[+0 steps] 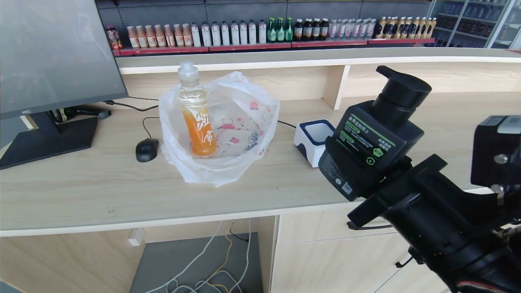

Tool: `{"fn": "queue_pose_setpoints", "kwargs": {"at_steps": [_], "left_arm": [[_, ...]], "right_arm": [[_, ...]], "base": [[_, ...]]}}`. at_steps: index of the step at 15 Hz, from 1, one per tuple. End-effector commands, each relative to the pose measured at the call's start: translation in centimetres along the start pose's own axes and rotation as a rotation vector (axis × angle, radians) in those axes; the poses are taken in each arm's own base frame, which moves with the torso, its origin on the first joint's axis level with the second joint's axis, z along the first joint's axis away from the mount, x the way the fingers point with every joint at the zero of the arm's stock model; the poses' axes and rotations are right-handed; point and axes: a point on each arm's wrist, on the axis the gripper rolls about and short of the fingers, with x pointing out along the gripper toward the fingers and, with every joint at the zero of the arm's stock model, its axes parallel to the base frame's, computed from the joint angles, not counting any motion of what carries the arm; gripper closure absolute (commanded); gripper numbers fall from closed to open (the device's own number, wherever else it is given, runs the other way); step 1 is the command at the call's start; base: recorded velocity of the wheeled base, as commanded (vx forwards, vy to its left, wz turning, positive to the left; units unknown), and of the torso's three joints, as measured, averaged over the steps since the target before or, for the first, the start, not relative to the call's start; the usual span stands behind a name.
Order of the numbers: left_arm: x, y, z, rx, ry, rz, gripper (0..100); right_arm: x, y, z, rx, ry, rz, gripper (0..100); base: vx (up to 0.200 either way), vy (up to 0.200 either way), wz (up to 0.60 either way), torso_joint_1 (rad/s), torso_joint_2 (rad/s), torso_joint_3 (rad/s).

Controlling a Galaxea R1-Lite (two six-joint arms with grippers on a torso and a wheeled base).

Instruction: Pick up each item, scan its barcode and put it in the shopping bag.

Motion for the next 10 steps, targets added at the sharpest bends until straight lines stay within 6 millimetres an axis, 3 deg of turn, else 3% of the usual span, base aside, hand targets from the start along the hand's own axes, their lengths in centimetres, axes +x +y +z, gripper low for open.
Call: {"fn": "queue_pose_setpoints", "kwargs": {"at_steps": [1, 3, 5, 6, 10], "left_arm": [[0.0, 0.0, 0.0, 0.0, 0.0, 0.0, 0], [0.0, 0.0, 0.0, 0.0, 0.0, 0.002, 0], [0.0, 0.0, 0.0, 0.0, 0.0, 0.002, 0], [0.0, 0.0, 0.0, 0.0, 0.0, 0.002, 0], [0.0, 0.0, 0.0, 0.0, 0.0, 0.0, 0]], "right_arm": [[0.3, 0.6, -1.3, -0.086, 0.026, 0.08, 100], [2.4, -0.7, -1.6, -0.296, -0.041, 0.133, 100], [7.0, -3.1, -1.4, -0.465, -0.184, 0.164, 100], [8.2, -4.1, -1.8, -0.51, -0.207, 0.18, 100], [11.7, -11.3, -5.1, -0.804, -0.271, 0.293, 100]], "base": [[0.0, 0.0, 0.0, 0.0, 0.0, 0.0], [0.0, 0.0, 0.0, 0.0, 0.0, 0.0], [0.0, 0.0, 0.0, 0.0, 0.0, 0.0], [0.0, 0.0, 0.0, 0.0, 0.0, 0.0], [0.0, 0.0, 0.0, 0.0, 0.0, 0.0]]}}
